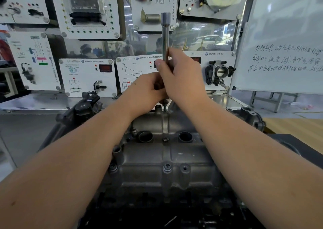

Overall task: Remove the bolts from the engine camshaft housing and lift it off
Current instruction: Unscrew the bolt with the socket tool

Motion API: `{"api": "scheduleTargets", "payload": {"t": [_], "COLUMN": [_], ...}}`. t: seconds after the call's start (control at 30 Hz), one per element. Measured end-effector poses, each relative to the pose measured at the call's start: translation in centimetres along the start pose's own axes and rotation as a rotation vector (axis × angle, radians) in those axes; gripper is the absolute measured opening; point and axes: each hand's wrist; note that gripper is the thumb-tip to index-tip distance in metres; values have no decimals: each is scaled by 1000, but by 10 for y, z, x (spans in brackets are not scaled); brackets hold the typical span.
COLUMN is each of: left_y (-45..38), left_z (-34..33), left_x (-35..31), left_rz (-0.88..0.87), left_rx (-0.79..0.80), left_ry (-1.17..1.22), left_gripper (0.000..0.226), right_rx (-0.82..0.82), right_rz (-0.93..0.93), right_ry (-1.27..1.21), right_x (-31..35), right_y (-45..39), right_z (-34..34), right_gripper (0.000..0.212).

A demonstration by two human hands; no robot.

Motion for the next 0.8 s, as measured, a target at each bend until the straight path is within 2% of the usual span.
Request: {"api": "scheduleTargets", "payload": {"t": [0.17,0.33,0.47,0.57,0.7,0.8], "left_y": [0,-1,-2,-1,1,0], "left_z": [-3,-1,0,-2,-2,0], "left_x": [5,7,6,5,4,4], "left_rz": [-8,-39,-63,-59,-38,-51], "left_rx": [-33,-26,-33,-40,-9,-6], "left_ry": [60,-2,-1,12,20,-21], "left_gripper": [19,18,22,11,26,17], "right_rx": [45,44,16,46,61,49], "right_rz": [-8,-24,1,5,-18,-28], "right_ry": [28,-24,-1,4,-33,-37], "right_x": [0,1,0,0,2,0], "right_y": [-1,1,0,0,0,0], "right_z": [-2,-2,-2,-3,-2,-3], "right_gripper": [18,35,15,16,41,41]}}
Point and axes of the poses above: each hand's wrist, its own y-axis away from the middle knuckle, its own z-axis out of the back of the hand, x = y × z, and after that the axes turned 6 degrees about -z, right-handed
